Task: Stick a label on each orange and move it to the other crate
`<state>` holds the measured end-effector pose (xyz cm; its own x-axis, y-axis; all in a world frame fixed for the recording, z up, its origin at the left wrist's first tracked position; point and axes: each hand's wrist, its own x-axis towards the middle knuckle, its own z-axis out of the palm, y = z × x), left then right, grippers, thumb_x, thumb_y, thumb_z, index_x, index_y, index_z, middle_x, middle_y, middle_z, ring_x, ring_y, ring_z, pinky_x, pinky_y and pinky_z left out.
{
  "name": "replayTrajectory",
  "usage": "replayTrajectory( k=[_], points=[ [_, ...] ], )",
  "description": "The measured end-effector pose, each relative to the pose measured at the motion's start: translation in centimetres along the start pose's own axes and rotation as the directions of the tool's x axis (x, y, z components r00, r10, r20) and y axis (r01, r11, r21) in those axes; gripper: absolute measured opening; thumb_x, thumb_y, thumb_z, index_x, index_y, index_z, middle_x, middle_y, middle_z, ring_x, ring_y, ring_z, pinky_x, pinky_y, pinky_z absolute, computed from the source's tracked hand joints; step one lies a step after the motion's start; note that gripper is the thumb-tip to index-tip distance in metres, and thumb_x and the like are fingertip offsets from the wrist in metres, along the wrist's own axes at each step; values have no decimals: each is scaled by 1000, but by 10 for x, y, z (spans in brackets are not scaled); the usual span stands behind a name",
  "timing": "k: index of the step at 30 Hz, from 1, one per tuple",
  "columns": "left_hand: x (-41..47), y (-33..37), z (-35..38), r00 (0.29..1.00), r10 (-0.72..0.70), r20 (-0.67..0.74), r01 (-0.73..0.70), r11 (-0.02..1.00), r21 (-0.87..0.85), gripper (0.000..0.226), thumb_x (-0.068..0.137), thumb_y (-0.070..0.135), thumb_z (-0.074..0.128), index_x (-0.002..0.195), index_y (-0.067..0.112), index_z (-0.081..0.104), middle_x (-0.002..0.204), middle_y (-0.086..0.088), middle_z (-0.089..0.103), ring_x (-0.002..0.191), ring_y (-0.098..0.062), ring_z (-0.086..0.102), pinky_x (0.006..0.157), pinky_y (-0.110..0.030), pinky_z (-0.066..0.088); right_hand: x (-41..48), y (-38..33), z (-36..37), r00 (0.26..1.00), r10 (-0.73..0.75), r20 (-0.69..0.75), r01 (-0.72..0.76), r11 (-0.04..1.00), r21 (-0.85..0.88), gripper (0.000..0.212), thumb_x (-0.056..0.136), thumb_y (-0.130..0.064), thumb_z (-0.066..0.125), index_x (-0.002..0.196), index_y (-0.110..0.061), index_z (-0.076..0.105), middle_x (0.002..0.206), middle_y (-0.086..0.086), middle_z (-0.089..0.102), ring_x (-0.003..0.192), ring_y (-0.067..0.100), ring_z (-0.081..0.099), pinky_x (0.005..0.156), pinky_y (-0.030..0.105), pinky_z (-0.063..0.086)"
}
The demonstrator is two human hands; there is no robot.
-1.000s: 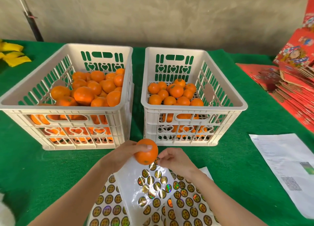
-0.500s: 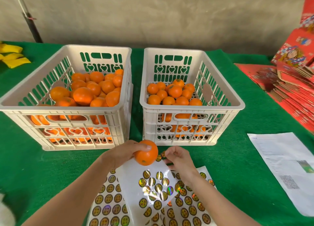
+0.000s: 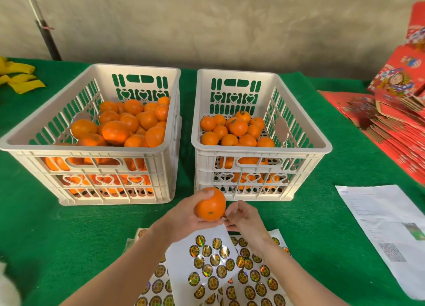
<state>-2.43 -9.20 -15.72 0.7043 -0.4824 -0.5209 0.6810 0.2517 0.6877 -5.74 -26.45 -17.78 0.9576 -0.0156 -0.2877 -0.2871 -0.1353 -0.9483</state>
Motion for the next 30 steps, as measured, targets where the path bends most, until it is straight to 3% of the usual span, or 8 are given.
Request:
replayTrajectory(
  k=[4,7,12,16,20,23,26,30],
  points=[
    [5,-4,-1,999,34,-43,-35,999,-30,81,49,38,89,120,17,55,127,-18,55,113,-39,59,81,-43,56,-2,-1,-3,1000,1,12,0,1000,-28,19,92,3,49,81,-10,58,83,9,64,79,20,63,82,35,54],
    [6,-5,2,994,74,-76,-78,995,-59,63,55,39,84,107,10,65,104,-14,71,100,-31,68,81,-43,56,-4,-4,-1,991,-119,-57,109,982,-154,21,90,0,55,76,-16,59,87,1,64,88,14,59,78,16,44],
    [-1,11,5,999,41,-33,-48,965,-259,70,55,30,83,118,17,55,122,-21,57,99,-40,66,76,-49,56,-8,-11,9,903,-379,-203,333,915,-227,17,90,0,55,82,-15,58,98,-4,60,95,-3,54,79,5,38],
    [-7,27,11,998,-5,57,26,922,-386,81,52,36,83,123,12,53,112,-26,66,96,-42,67,72,-49,56,-14,-21,14,764,-607,-220,559,792,-244,12,93,-2,53,88,-13,56,100,-3,59,100,5,55,86,15,42],
    [-11,33,8,995,-51,-80,21,940,-341,90,53,39,79,133,17,44,124,-22,55,104,-40,59,75,-49,55,-17,-50,7,701,-674,-235,669,735,-113,2,94,-17,51,95,-16,51,107,-5,59,107,13,56,89,25,45],
    [-12,29,6,996,-74,-50,51,929,-367,86,58,45,75,131,12,45,117,-25,61,100,-39,63,74,-48,55,-16,-68,0,723,-689,44,682,703,-200,48,83,-26,67,122,-29,40,128,-12,51,125,12,48,103,22,38],
    [-15,28,13,997,-62,43,73,946,-316,78,60,55,71,122,10,54,95,-20,70,83,-31,70,73,-41,57,-10,-74,4,761,-578,296,649,680,-341,98,74,-18,75,142,-48,10,140,-11,41,134,1,35,107,14,27],
    [-20,36,20,999,19,45,-12,990,-138,79,71,70,53,130,17,50,124,-19,61,107,-30,64,93,-44,51,-5,-82,6,798,-564,213,602,723,-339,107,70,-28,76,142,-53,2,130,-14,49,121,-2,46,99,19,40]
  ],
)
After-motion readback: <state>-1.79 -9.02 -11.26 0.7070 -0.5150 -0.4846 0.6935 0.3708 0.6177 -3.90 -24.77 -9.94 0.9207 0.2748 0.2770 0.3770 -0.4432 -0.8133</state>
